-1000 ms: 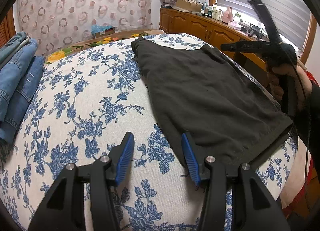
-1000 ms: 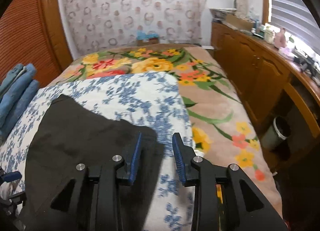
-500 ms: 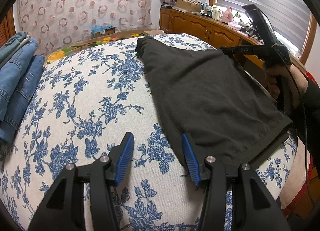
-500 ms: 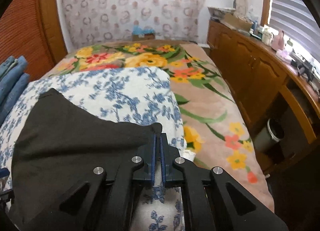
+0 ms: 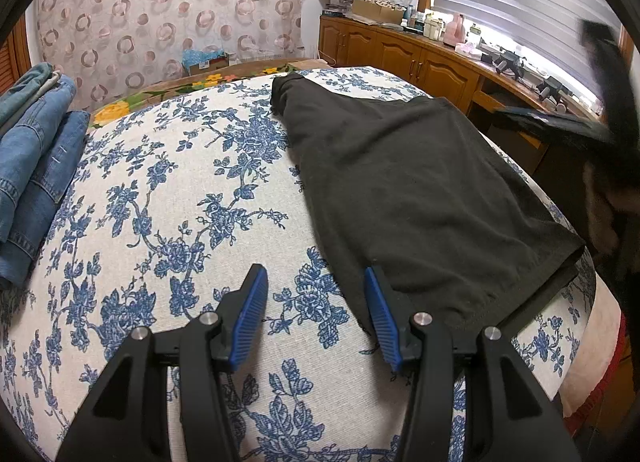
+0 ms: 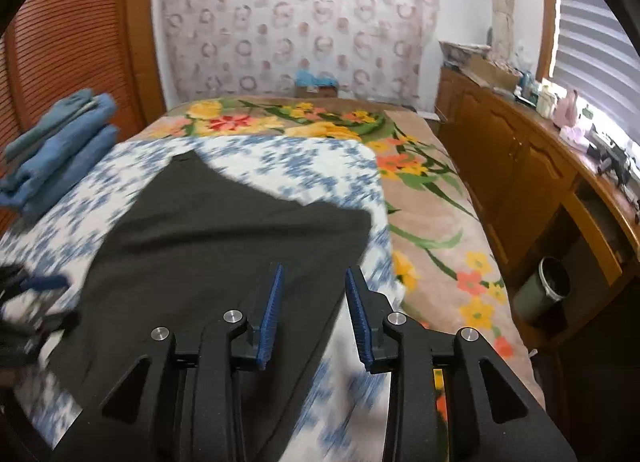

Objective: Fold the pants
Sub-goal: 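Move the right gripper to the hem of the folded shirt strip, then close the right gripper on the hem while the left gripper grasps the other hem corner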

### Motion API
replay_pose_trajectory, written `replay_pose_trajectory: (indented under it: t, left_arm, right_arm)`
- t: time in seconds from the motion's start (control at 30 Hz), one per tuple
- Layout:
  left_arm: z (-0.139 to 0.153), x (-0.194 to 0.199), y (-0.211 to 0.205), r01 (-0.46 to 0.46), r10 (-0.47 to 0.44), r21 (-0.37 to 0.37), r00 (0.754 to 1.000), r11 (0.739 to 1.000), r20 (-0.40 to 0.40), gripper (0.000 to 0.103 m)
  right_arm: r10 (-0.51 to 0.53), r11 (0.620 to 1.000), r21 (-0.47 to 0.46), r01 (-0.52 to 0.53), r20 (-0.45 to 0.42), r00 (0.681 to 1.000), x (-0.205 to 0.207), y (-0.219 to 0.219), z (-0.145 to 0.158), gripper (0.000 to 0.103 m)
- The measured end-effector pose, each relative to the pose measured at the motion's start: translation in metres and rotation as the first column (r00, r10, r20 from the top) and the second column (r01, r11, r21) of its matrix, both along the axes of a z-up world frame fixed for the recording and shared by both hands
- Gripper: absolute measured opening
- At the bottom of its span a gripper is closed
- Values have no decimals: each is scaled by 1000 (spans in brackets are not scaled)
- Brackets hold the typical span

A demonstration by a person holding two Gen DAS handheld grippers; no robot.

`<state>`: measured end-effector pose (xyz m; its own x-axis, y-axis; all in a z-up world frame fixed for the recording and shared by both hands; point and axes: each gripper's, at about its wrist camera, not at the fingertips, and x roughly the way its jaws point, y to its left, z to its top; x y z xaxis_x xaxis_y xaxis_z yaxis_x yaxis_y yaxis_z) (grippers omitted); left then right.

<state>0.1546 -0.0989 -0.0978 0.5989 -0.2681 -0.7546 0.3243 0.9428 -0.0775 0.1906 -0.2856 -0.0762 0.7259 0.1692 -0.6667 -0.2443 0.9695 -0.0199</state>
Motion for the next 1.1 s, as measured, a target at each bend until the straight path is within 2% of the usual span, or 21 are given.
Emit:
replay_pose_trajectory:
  t: [0.13, 0.33, 0.5, 0.7, 0.77, 0.87, 0.97, 1.1]
  left_arm:
    - [0, 0, 0, 0, 0, 0, 1000, 1000, 0, 51]
    - [0, 0, -1, 4, -4, 5, 1000, 1000, 0, 53]
    - [0, 1, -1, 5, -5, 5, 1000, 1000, 0, 54]
    - [1, 0, -1, 19, -19, 15, 1000, 1000, 0, 54]
    - [3, -2, 3, 22, -22, 4, 999, 1000, -24, 54]
    - [9, -12, 12, 25, -26, -38, 999, 999, -23, 54]
    - [16, -31, 14, 65, -65, -44, 998, 997, 9, 54]
    - [12, -46, 14, 99, -99, -48, 995, 994, 5, 51]
  right_arm:
    - [41, 999, 14, -41, 12, 999, -46, 13, 0, 33]
    - [55, 998, 15, -55, -27, 998, -83, 31, -19, 33]
    - [35, 999, -22, -37, -67, 997, -87, 39, -42, 35]
    - [28, 999, -25, -28, -32, 999, -89, 41, -48, 39]
    - [24, 1000, -17, -24, -22, 999, -91, 40, -49, 40]
    - [16, 1000, 7, -16, -23, 1000, -91, 37, -49, 40]
    - [10, 1000, 4, -10, -22, 1000, -91, 37, -50, 40]
    - [4, 1000, 12, -4, -16, 1000, -92, 35, -50, 41]
